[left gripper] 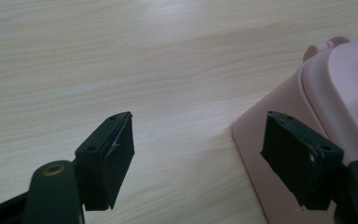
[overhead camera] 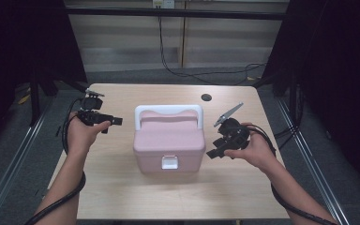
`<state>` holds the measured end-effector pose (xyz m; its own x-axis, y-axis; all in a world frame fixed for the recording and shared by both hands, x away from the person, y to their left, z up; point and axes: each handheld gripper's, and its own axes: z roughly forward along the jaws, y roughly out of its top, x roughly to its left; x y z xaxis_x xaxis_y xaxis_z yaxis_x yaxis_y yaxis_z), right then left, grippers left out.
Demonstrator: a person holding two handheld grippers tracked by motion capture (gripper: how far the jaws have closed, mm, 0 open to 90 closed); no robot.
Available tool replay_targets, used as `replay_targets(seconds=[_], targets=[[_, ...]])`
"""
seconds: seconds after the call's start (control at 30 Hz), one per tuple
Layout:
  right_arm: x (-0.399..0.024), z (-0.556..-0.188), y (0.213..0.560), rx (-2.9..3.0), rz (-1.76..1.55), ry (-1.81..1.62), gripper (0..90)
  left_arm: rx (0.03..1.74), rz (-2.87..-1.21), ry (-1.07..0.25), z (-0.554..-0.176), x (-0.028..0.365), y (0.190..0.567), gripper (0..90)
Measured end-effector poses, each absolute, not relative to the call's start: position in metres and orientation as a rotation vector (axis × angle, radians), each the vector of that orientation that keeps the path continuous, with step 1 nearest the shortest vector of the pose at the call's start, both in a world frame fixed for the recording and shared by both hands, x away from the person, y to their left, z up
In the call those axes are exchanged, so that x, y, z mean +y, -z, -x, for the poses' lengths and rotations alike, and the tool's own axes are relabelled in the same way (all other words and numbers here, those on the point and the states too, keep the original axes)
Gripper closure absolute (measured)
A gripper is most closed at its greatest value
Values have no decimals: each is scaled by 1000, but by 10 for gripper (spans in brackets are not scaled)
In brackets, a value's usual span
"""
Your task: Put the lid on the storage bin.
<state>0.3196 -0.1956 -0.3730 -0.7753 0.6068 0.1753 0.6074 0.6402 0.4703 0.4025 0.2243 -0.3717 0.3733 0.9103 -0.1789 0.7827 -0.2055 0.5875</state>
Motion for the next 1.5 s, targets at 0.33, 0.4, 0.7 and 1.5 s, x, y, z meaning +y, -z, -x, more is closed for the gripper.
replay_targets(seconds=[0.33, 0.4, 0.7, 1.5], targets=[[-196, -311, 386, -2859, 1045, 840, 313, 1471, -2038, -260, -396, 237, 387, 236], [-198, -310, 389, -2849, 1049, 846, 305, 1474, -2027, -262, -395, 238, 391, 235], [-211, -300, 410, -2818, 1074, 870, 267, 1472, -2026, -244, -389, 241, 410, 218], [-246, -279, 469, -2774, 1146, 883, 244, 1449, -2077, -228, -376, 245, 466, 196]])
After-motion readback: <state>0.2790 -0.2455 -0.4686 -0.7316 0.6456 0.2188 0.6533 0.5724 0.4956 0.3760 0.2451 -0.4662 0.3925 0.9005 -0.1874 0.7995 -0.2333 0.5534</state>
